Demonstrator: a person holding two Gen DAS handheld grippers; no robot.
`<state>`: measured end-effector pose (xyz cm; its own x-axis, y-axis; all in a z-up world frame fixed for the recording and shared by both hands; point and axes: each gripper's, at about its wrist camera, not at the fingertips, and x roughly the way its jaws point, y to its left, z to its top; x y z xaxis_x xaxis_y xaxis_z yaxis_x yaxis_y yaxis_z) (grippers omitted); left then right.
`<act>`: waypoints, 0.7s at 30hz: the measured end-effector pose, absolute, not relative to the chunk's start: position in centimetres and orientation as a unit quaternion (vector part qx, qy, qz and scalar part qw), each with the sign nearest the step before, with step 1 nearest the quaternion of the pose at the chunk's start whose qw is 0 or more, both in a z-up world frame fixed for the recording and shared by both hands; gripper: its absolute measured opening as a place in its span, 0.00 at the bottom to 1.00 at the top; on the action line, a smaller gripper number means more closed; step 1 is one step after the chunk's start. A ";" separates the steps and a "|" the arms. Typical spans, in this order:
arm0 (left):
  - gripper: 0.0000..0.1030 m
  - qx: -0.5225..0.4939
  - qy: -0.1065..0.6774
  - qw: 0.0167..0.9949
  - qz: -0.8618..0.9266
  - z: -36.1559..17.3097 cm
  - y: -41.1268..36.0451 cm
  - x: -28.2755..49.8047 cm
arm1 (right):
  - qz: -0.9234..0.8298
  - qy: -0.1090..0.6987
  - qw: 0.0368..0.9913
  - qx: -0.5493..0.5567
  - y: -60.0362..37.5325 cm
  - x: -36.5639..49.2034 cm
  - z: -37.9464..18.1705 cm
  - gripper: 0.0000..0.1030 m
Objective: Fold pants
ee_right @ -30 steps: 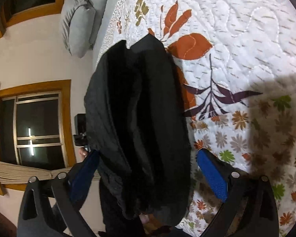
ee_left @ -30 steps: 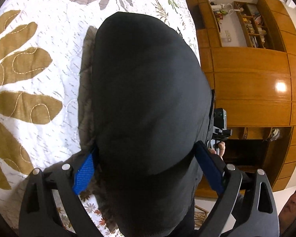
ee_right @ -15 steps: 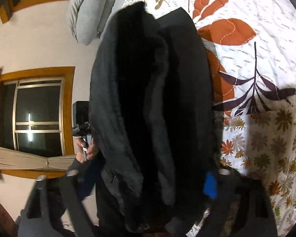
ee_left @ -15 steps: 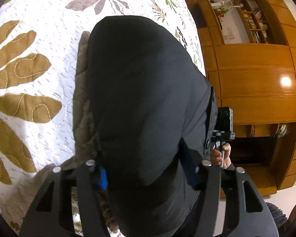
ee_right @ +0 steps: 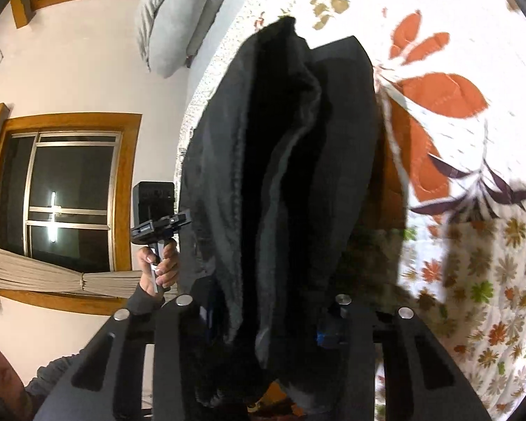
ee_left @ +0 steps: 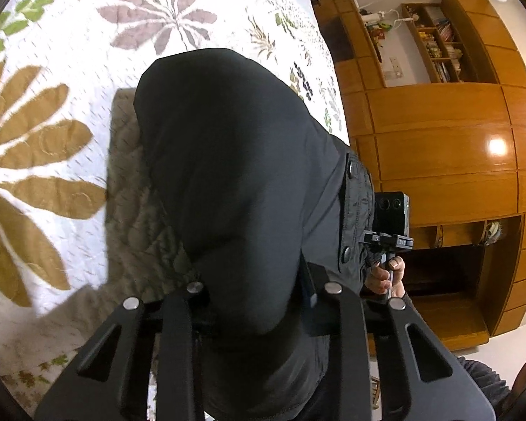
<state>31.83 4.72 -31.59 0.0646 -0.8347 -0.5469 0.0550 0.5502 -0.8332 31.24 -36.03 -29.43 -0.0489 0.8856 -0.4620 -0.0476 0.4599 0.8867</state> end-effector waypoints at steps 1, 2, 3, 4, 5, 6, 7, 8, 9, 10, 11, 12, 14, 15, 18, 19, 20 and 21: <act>0.27 -0.330 0.590 0.654 -0.341 -31.3 5.2 31.9 | 0.392 0.610 0.598 0.340 -35.7 31.8 -29.1 0.38; 0.27 -0.330 0.588 0.656 -0.339 -31.1 5.6 31.9 | 0.395 0.610 0.598 0.338 -35.4 32.2 -28.9 0.38; 0.27 -0.331 0.585 0.659 -0.336 -30.7 6.3 32.1 | 0.398 0.610 0.598 0.334 -35.2 33.0 -28.7 0.38; 0.27 -0.333 0.581 0.664 -0.333 -30.3 7.1 32.3 | 0.402 0.610 0.598 0.331 -34.6 33.5 -28.4 0.38; 0.27 -0.334 0.578 0.667 -0.330 -30.0 7.6 32.3 | 0.406 0.609 0.598 0.328 -34.1 34.1 -28.2 0.38; 0.27 -0.336 0.573 0.673 -0.326 -29.5 8.7 32.7 | 0.411 0.607 0.599 0.323 -33.3 34.9 -27.8 0.38; 0.27 -0.336 0.570 0.678 -0.322 -29.1 9.5 33.0 | 0.415 0.606 0.599 0.319 -32.6 35.4 -27.4 0.38; 0.27 -0.337 0.567 0.682 -0.317 -28.7 10.4 33.3 | 0.421 0.604 0.599 0.314 -31.6 36.4 -27.0 0.38; 0.27 -0.336 0.563 0.688 -0.311 -28.2 11.5 33.9 | 0.426 0.603 0.600 0.309 -30.4 37.5 -26.7 0.38; 0.27 -0.336 0.560 0.693 -0.304 -27.7 12.7 34.5 | 0.430 0.602 0.600 0.304 -29.6 38.3 -26.4 0.38; 0.27 -0.336 0.558 0.698 -0.299 -27.2 13.8 35.2 | 0.434 0.602 0.600 0.299 -28.6 39.2 -26.1 0.38; 0.27 -0.336 0.555 0.701 -0.295 -26.9 14.6 35.7 | 0.440 0.601 0.599 0.293 -27.1 40.5 -25.8 0.38; 0.27 -0.336 0.550 0.710 -0.284 -26.2 17.0 37.2 | 0.447 0.600 0.599 0.287 -25.3 42.4 -25.6 0.38; 0.27 -0.336 0.548 0.714 -0.279 -26.0 18.0 37.9 | 0.451 0.599 0.599 0.282 -23.8 43.7 -25.4 0.38; 0.26 -0.344 0.544 0.718 -0.266 -25.9 20.6 40.2 | 0.456 0.599 0.599 0.273 -21.4 46.7 -25.4 0.38; 0.26 -0.346 0.544 0.719 -0.261 -26.0 21.3 40.8 | 0.456 0.600 0.599 0.271 -20.5 47.7 -25.6 0.38; 0.26 -0.347 0.544 0.720 -0.256 -26.2 22.1 41.5 | 0.456 0.601 0.599 0.269 -19.7 48.6 -25.7 0.38; 0.26 -0.349 0.544 0.721 -0.251 -26.5 23.0 42.4 | 0.456 0.602 0.598 0.268 -19.0 49.4 -25.9 0.38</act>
